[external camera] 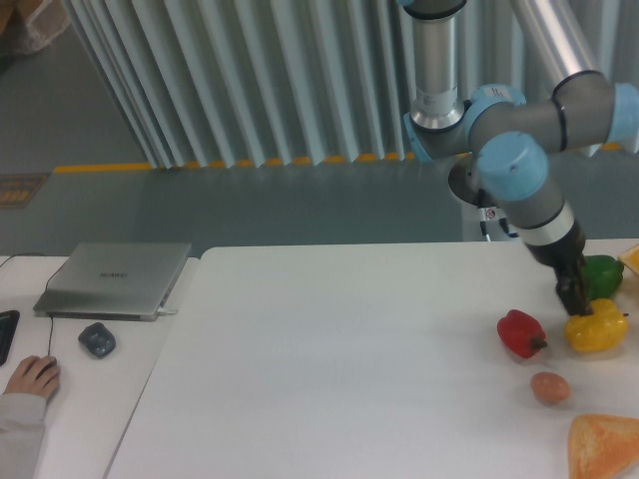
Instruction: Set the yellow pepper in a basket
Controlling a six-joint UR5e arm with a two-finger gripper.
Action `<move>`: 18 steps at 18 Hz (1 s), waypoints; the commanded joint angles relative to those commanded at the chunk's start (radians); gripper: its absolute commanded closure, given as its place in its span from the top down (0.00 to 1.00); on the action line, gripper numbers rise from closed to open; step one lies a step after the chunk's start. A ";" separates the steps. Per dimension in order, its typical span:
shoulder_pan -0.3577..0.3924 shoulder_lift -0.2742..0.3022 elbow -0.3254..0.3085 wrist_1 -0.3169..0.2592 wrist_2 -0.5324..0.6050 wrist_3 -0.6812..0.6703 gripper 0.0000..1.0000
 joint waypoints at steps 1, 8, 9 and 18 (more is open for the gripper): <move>0.008 -0.009 -0.002 0.015 0.000 -0.069 1.00; 0.002 -0.098 -0.023 0.121 -0.002 -0.235 1.00; 0.002 -0.100 -0.023 0.123 -0.002 -0.237 1.00; -0.026 -0.121 -0.064 0.117 0.053 -0.242 1.00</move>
